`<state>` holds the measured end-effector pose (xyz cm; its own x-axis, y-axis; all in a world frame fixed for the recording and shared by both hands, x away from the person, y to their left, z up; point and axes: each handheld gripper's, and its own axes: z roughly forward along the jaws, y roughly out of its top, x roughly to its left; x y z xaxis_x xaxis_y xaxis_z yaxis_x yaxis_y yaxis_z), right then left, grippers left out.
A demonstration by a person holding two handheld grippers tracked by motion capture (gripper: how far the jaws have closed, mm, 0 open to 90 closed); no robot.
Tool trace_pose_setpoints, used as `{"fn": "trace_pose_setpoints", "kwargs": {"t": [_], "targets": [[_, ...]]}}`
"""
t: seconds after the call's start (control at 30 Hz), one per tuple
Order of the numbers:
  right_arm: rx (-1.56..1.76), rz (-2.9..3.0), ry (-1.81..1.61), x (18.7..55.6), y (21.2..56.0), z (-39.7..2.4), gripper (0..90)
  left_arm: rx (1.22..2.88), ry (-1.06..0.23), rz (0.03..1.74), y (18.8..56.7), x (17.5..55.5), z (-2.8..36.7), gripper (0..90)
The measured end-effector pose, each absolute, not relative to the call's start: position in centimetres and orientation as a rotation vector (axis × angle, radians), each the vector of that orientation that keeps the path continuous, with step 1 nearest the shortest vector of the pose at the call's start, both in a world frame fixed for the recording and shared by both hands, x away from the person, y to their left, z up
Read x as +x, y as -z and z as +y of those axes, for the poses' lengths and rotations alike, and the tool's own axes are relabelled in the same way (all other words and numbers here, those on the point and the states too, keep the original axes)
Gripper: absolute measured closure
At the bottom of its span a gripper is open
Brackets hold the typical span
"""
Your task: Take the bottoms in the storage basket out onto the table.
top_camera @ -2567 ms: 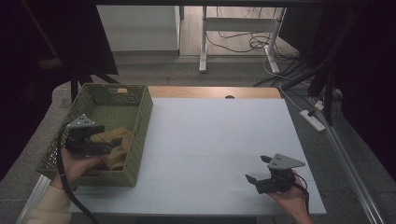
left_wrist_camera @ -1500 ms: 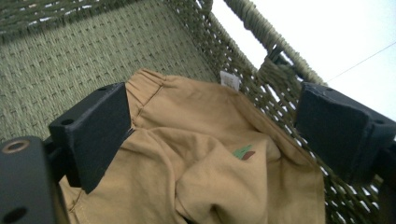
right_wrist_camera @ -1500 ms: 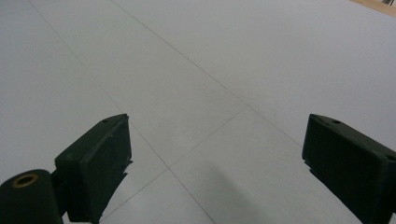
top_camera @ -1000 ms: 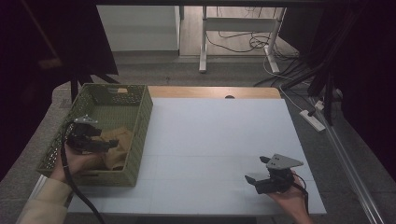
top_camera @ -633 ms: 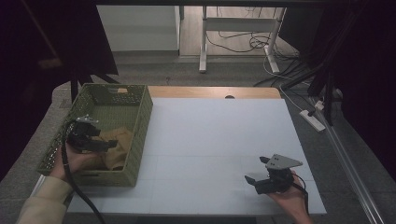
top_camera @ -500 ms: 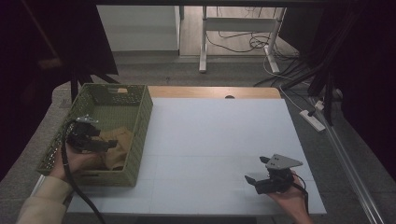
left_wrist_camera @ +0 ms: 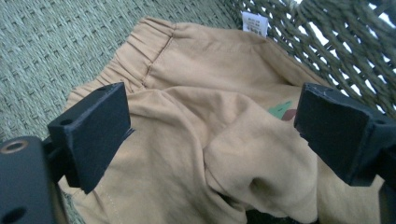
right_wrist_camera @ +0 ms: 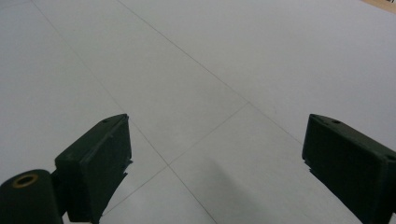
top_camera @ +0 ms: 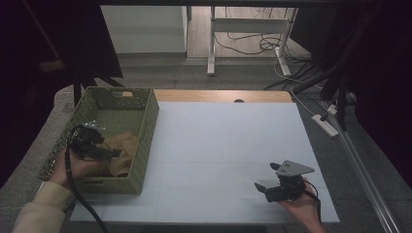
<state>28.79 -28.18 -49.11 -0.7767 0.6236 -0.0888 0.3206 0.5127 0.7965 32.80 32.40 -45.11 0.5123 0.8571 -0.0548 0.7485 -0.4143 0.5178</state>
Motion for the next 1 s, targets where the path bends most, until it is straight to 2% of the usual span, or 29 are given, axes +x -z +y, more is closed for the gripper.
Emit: {"fn": "trace_pose_setpoints", "kwargs": {"t": [0.4, 1.0], "targets": [[0.780, 2.399, -1.148, 28.8, 49.1, -28.1, 7.9, 2.447, -0.173, 1.382, 46.3, 34.2, 31.2, 6.0], [0.783, 2.404, -1.150, 28.8, 49.2, -28.1, 8.0, 2.560, 0.021, 1.473, 48.8, 36.3, 30.7, 3.0]]}}
